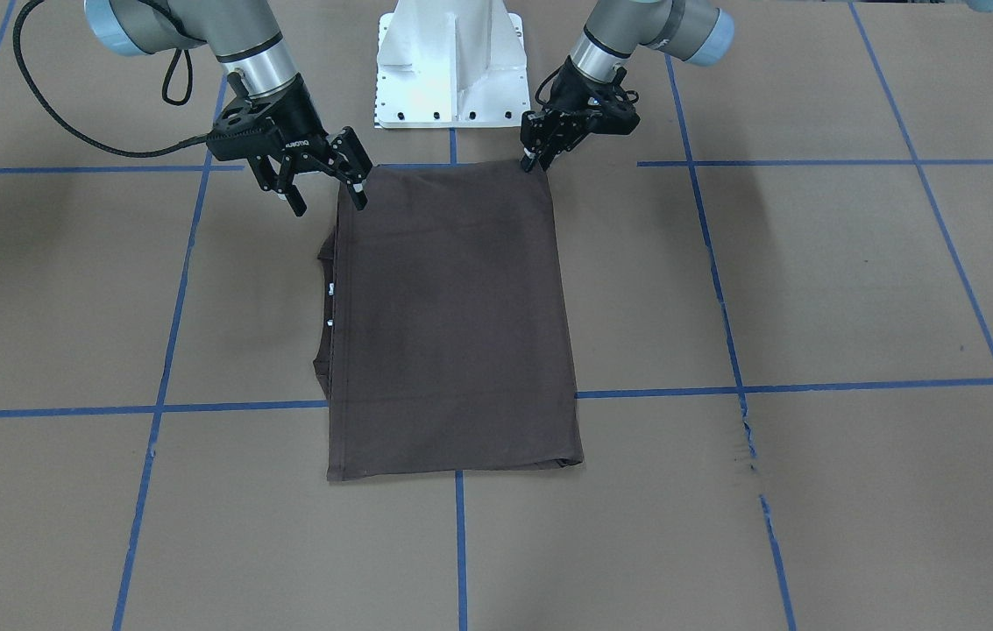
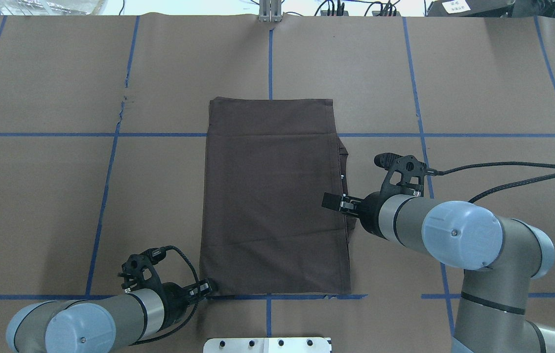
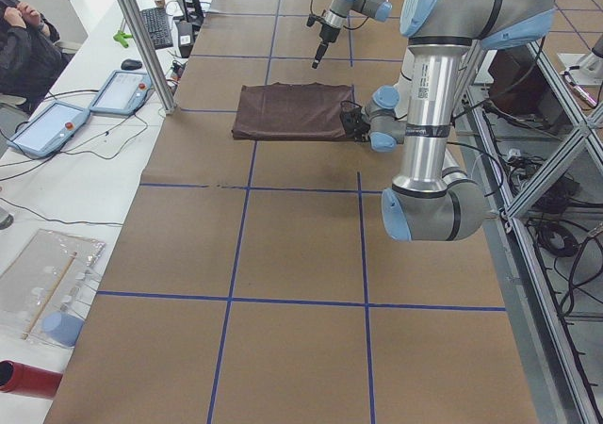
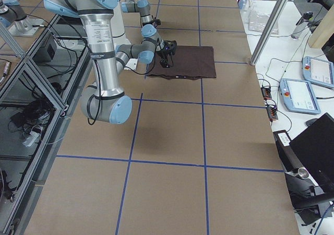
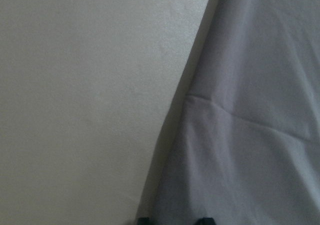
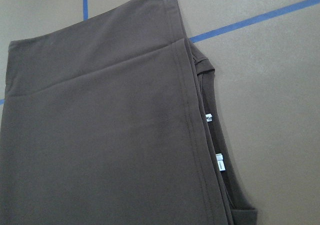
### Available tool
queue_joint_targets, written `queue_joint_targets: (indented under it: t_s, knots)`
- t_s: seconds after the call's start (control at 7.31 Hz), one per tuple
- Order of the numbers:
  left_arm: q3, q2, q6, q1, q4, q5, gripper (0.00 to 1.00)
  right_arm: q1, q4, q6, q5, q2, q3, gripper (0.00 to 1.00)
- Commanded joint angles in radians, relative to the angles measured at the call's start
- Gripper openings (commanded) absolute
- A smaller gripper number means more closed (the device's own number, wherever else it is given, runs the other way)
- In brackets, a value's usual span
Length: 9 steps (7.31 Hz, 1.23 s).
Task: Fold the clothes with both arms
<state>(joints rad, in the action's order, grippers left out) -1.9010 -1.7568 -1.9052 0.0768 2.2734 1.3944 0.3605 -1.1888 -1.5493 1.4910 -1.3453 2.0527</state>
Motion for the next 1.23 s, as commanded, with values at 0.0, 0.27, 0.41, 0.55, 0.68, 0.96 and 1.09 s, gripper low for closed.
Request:
queue_joint_targets:
  t_s: [0.0, 0.27, 0.41, 0.55, 0.68, 0.96, 1.09]
  knots:
    - [-0.001, -0.003, 0.000, -0.009, 0.000, 0.000, 0.38, 0.000, 0.000, 0.000, 0.000, 0.000, 0.000, 1.00]
    - [-0.001, -0.004, 0.000, -0.011, 0.000, 0.000, 0.21, 0.000, 0.000, 0.000, 0.000, 0.000, -0.003, 1.00]
    - [-0.001, -0.009, 0.000, -0.011, 0.000, 0.000, 0.00, -0.002, 0.000, 0.000, 0.000, 0.000, -0.008, 1.00]
    - [0.000, -0.009, 0.001, -0.011, 0.000, 0.000, 0.00, -0.015, -0.002, -0.011, -0.012, 0.000, -0.008, 1.00]
    - [0.000, -0.009, 0.002, -0.012, 0.000, 0.000, 0.00, -0.062, -0.017, -0.114, -0.081, 0.017, -0.009, 0.99]
    - [0.002, -0.010, 0.000, -0.012, 0.000, 0.000, 0.00, -0.127, -0.245, -0.271, -0.155, 0.105, 0.000, 0.98]
    - [0.003, -0.010, 0.001, -0.014, 0.000, 0.000, 0.00, -0.161, -0.382, -0.334, -0.155, 0.159, -0.005, 0.98]
